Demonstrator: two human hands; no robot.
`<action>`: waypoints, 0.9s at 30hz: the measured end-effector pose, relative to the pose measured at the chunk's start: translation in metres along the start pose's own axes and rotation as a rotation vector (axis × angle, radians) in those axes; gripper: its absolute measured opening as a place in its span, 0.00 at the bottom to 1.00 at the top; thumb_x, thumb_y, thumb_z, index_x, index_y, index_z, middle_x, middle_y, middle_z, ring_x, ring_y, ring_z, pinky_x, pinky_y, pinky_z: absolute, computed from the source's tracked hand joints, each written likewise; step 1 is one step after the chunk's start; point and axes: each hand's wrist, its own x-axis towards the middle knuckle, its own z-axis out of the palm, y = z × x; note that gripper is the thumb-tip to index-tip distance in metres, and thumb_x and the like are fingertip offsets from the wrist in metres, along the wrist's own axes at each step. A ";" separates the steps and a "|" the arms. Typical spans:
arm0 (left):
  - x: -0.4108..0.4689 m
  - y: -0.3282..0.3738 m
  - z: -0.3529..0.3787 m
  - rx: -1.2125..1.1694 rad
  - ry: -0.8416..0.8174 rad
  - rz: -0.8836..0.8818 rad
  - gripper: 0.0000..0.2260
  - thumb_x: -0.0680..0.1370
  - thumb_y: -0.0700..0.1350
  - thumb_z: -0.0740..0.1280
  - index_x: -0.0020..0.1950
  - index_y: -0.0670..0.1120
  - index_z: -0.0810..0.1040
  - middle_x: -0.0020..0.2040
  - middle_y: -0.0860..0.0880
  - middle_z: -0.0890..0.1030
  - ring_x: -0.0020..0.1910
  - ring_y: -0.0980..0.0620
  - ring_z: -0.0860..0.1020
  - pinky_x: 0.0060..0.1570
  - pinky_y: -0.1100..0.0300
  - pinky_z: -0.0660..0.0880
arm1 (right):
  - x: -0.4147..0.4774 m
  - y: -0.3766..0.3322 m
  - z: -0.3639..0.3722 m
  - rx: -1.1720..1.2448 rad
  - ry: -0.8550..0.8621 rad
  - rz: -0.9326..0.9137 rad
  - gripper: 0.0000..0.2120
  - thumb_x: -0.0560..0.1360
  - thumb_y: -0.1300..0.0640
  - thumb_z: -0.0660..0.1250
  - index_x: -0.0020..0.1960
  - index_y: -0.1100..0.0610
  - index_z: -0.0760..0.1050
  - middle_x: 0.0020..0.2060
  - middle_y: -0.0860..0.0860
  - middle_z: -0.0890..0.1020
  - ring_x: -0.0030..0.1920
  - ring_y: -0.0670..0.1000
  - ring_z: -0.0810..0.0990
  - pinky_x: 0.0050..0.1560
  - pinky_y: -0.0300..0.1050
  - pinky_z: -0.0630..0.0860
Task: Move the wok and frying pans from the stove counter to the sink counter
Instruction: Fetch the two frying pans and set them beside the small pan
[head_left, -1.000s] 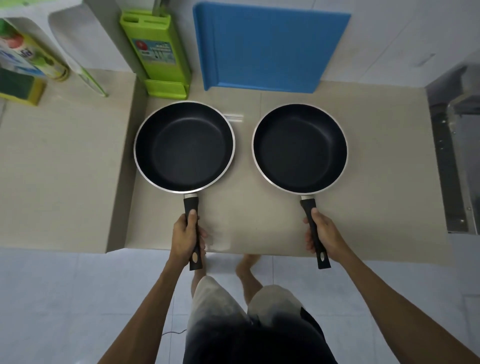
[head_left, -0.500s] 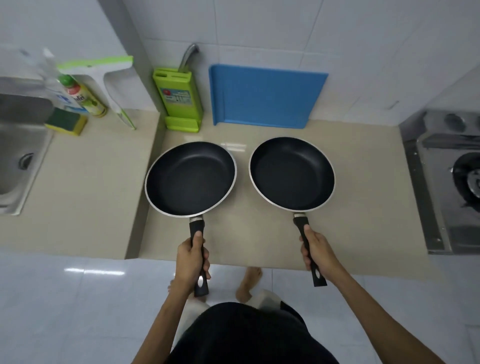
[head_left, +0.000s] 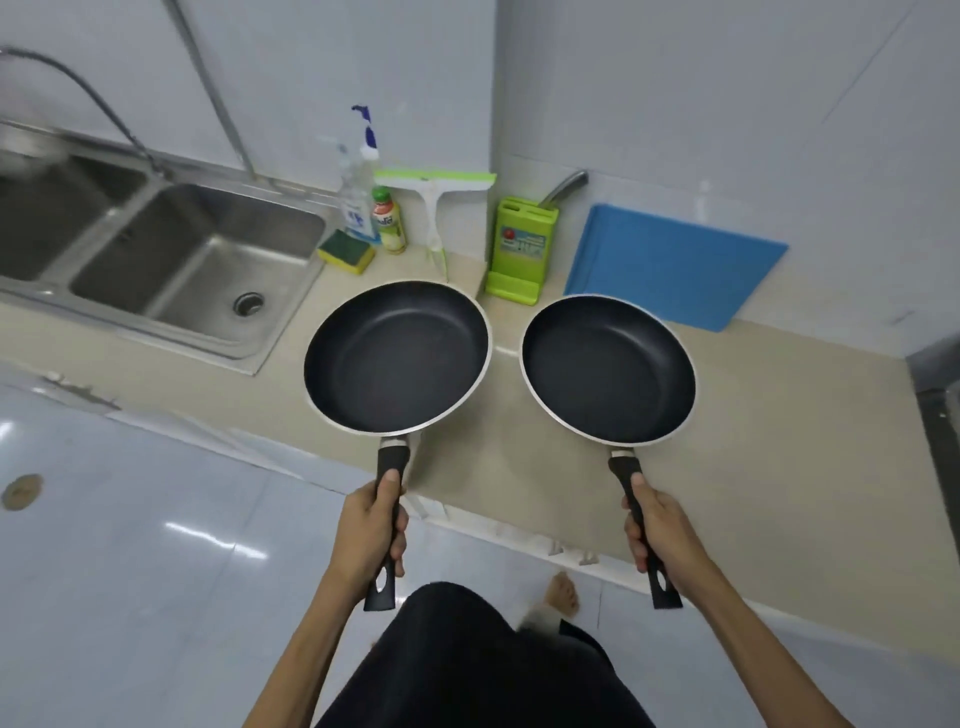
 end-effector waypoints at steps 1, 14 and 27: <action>0.000 0.001 -0.022 -0.005 0.020 0.007 0.20 0.84 0.53 0.60 0.50 0.35 0.75 0.26 0.49 0.73 0.17 0.51 0.67 0.18 0.59 0.71 | -0.005 -0.007 0.016 -0.013 -0.007 -0.012 0.24 0.85 0.41 0.56 0.47 0.61 0.74 0.23 0.50 0.72 0.19 0.50 0.69 0.20 0.42 0.68; -0.002 0.013 -0.276 -0.136 0.270 0.074 0.19 0.84 0.54 0.60 0.51 0.37 0.75 0.26 0.50 0.72 0.18 0.51 0.68 0.19 0.58 0.72 | -0.054 -0.118 0.242 -0.157 -0.168 -0.223 0.23 0.85 0.42 0.56 0.46 0.61 0.72 0.22 0.50 0.71 0.18 0.50 0.67 0.20 0.41 0.67; 0.047 0.032 -0.453 -0.285 0.543 0.085 0.18 0.84 0.54 0.60 0.52 0.38 0.76 0.25 0.51 0.72 0.18 0.52 0.68 0.19 0.59 0.71 | -0.012 -0.219 0.473 -0.328 -0.446 -0.293 0.24 0.83 0.38 0.58 0.46 0.59 0.72 0.22 0.50 0.71 0.18 0.51 0.66 0.20 0.41 0.67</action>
